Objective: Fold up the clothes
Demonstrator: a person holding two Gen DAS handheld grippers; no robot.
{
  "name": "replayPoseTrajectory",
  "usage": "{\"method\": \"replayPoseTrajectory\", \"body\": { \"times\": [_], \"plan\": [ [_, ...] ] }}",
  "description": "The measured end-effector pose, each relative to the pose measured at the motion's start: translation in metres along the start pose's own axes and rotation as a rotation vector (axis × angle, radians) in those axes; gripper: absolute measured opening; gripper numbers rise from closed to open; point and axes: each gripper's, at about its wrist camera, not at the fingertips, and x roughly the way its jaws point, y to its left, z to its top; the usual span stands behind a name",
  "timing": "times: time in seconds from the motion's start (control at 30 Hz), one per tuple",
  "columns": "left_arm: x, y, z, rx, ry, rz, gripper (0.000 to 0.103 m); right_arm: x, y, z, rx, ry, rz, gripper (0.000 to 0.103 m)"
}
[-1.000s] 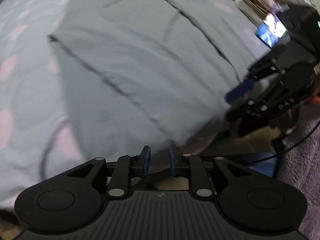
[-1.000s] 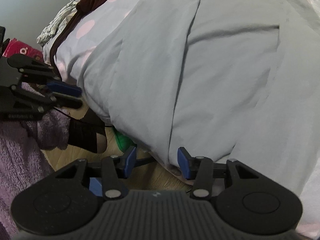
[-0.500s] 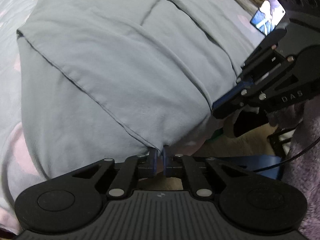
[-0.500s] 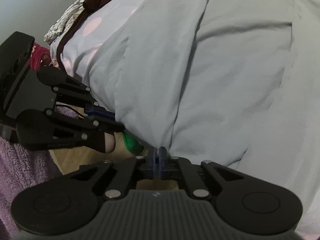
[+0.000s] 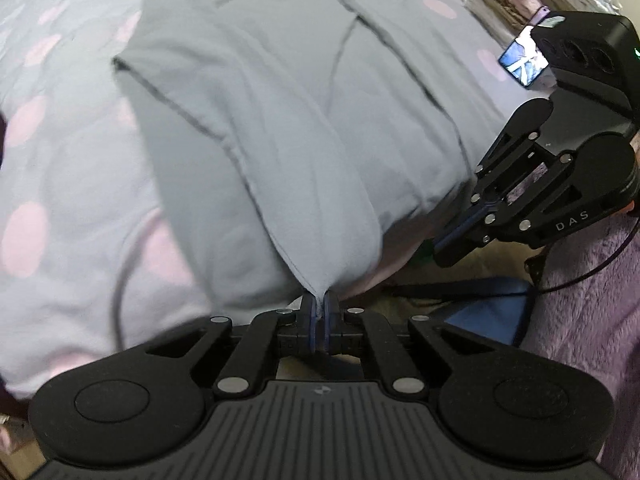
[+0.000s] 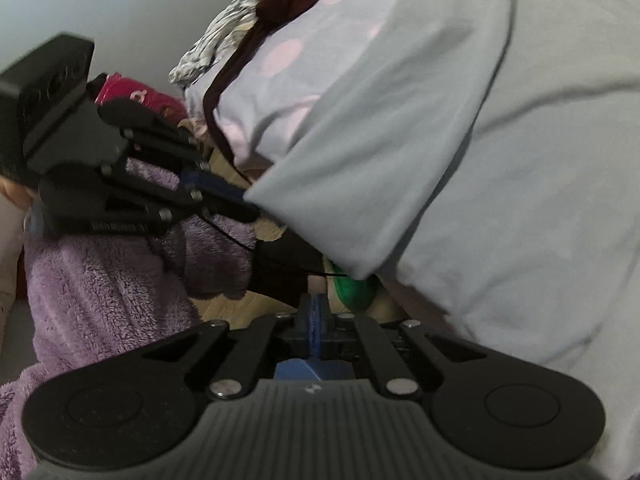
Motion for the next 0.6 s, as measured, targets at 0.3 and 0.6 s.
{"method": "replayPoseTrajectory", "body": {
  "times": [0.3, 0.6],
  "plan": [
    [0.003, 0.032, 0.014, -0.014, 0.023, -0.024, 0.003, 0.007, -0.003, 0.013, -0.022, -0.011, -0.147, 0.013],
    [-0.016, 0.108, 0.088, -0.135, -0.172, -0.027, 0.011, 0.013, -0.008, 0.003, 0.075, -0.098, -0.203, 0.029]
  ]
}}
